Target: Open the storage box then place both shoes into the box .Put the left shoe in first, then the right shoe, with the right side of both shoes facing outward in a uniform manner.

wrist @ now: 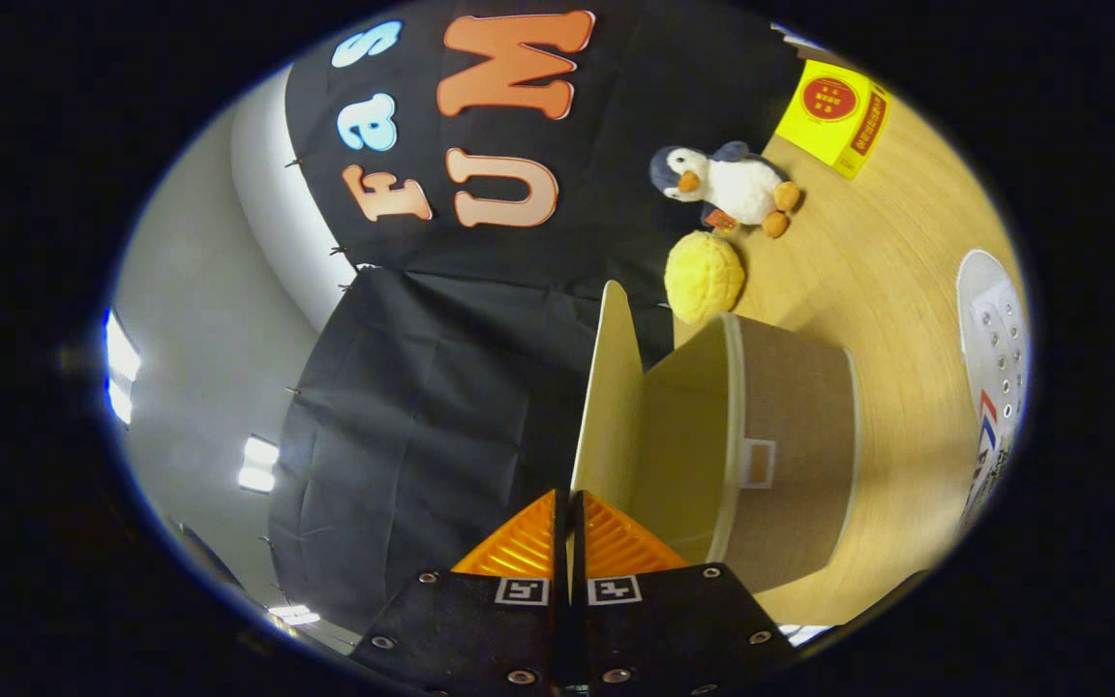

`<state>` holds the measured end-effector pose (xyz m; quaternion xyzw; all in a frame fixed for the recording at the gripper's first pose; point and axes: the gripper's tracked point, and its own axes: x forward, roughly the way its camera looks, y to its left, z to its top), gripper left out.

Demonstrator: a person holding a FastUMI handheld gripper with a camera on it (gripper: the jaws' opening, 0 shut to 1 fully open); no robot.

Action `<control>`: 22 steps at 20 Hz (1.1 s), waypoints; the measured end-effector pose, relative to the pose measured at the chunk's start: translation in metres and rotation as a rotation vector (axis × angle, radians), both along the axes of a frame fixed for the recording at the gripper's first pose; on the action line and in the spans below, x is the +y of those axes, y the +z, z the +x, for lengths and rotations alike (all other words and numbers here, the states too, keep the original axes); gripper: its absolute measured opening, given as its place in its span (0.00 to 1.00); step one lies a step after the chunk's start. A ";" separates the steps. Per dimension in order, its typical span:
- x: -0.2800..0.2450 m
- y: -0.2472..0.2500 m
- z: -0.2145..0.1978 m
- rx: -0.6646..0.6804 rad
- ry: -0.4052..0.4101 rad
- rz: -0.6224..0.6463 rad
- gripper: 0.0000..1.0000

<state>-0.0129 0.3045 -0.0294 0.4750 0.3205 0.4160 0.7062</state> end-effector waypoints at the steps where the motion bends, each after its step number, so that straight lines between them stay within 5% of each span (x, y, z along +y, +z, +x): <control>1: 0.009 0.011 0.000 -0.023 0.009 -0.008 0.00; 10: 0.117 0.042 -0.002 -0.131 0.043 -0.172 0.03; 12: 0.137 0.036 -0.006 -0.167 0.063 -0.236 0.14; 13: 0.145 0.031 -0.009 -0.187 0.073 -0.280 0.27; 16: 0.153 0.011 -0.011 -0.226 0.081 -0.390 0.90; 17: 0.142 0.010 -0.008 -0.237 0.065 -0.414 0.98; 20: 0.121 0.003 0.009 -0.257 -0.021 -0.478 0.97; 22: 0.122 0.002 0.006 -0.233 -0.009 -0.450 0.97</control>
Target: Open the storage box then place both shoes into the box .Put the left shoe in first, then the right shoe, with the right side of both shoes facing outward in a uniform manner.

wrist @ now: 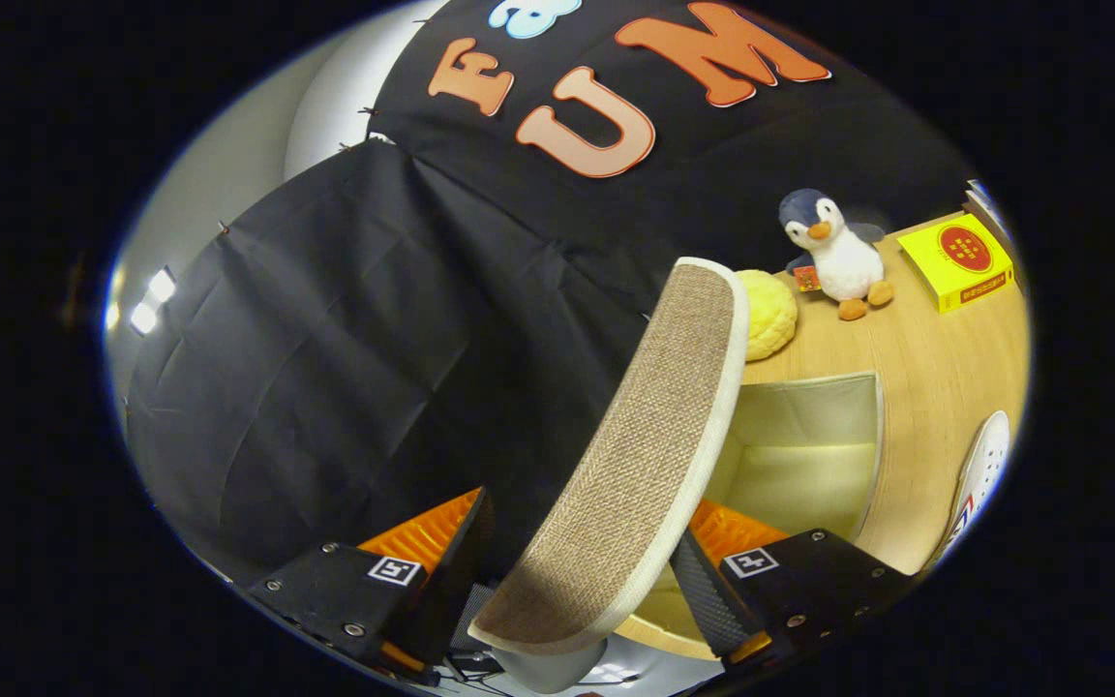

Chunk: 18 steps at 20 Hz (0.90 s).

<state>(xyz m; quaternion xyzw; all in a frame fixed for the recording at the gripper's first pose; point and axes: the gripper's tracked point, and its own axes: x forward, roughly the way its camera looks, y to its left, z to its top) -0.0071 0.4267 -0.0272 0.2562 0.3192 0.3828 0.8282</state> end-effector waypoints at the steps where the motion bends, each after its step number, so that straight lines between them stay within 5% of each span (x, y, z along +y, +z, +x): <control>1: 0.010 0.006 -0.005 0.018 0.020 0.032 0.98; 4: 0.042 0.042 -0.019 -0.025 0.079 0.126 0.97; 8: 0.087 0.062 -0.063 -0.062 0.289 0.162 0.98; 16: 0.072 0.044 -0.035 -0.068 0.178 0.093 0.98; 18: 0.043 0.034 -0.013 -0.136 0.085 0.019 0.98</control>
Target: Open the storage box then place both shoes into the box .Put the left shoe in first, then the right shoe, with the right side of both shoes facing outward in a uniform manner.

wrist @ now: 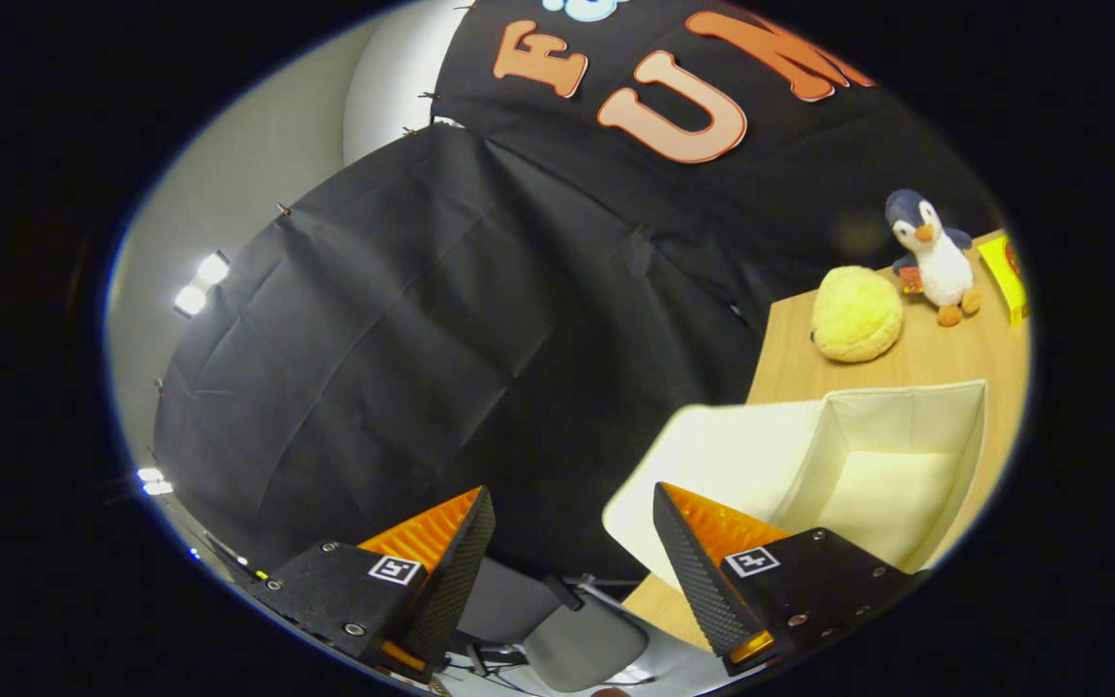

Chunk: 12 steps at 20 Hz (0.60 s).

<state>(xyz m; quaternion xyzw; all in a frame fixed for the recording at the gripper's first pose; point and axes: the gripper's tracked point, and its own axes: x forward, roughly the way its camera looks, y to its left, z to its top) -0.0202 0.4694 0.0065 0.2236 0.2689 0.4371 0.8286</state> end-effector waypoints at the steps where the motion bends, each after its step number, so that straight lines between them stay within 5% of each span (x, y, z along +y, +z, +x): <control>1: -0.019 -0.007 0.010 -0.028 -0.051 -0.034 0.98; 12: -0.298 -0.110 0.077 -0.066 -0.649 -0.329 0.97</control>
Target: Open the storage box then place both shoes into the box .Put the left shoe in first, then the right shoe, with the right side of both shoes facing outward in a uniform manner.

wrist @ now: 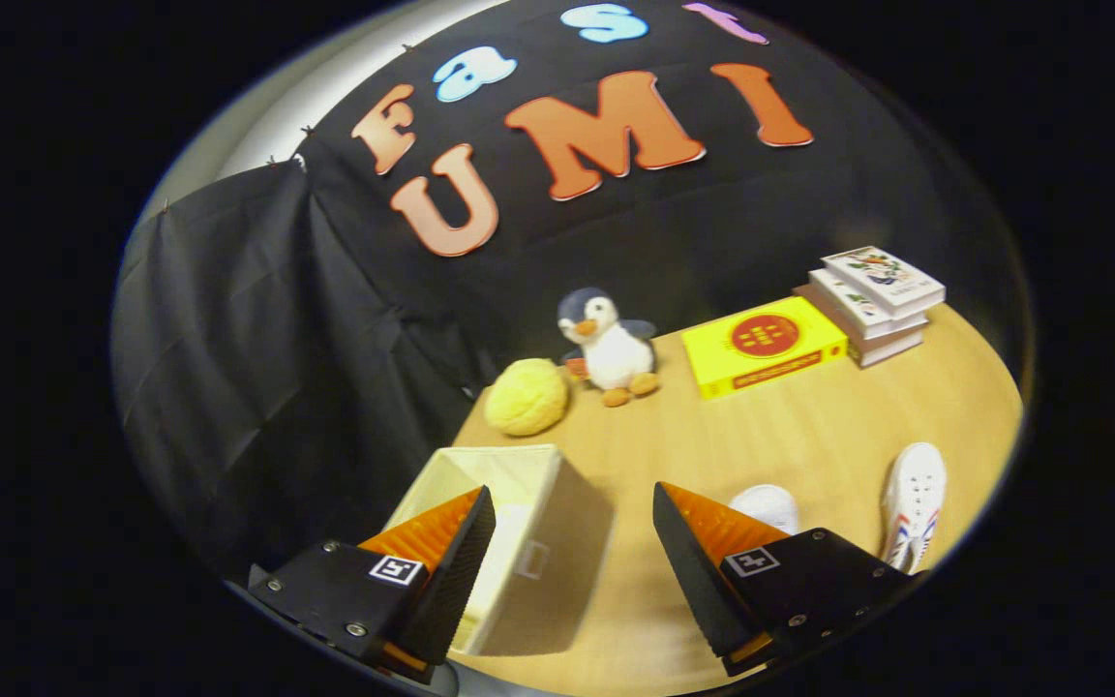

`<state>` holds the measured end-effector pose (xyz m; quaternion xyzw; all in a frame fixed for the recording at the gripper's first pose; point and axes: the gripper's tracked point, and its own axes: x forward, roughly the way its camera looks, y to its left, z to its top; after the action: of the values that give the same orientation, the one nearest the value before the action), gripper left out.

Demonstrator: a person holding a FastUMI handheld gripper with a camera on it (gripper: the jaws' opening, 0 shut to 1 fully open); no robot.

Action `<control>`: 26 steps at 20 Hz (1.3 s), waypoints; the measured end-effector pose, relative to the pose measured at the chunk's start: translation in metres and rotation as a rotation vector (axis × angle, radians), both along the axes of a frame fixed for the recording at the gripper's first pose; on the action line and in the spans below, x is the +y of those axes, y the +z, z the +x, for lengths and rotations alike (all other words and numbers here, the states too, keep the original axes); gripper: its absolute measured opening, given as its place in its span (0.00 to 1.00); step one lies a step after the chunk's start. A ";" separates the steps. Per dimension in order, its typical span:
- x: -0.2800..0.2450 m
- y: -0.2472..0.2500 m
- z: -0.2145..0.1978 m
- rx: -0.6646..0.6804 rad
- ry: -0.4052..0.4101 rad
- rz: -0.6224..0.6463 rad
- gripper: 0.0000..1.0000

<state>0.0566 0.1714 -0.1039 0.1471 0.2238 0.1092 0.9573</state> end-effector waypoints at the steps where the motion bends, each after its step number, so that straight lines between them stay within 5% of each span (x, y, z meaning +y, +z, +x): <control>1: -0.019 -0.013 -0.002 0.015 -0.040 -0.032 0.96; 9: -0.104 -0.103 -0.016 0.131 -0.147 -0.214 0.88; 13: -0.107 -0.133 -0.030 0.197 -0.120 -0.280 0.77; 26: -0.086 -0.195 -0.026 0.349 0.032 -0.281 0.64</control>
<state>0.0301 0.0851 -0.2987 0.0251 0.4013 0.0650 0.9133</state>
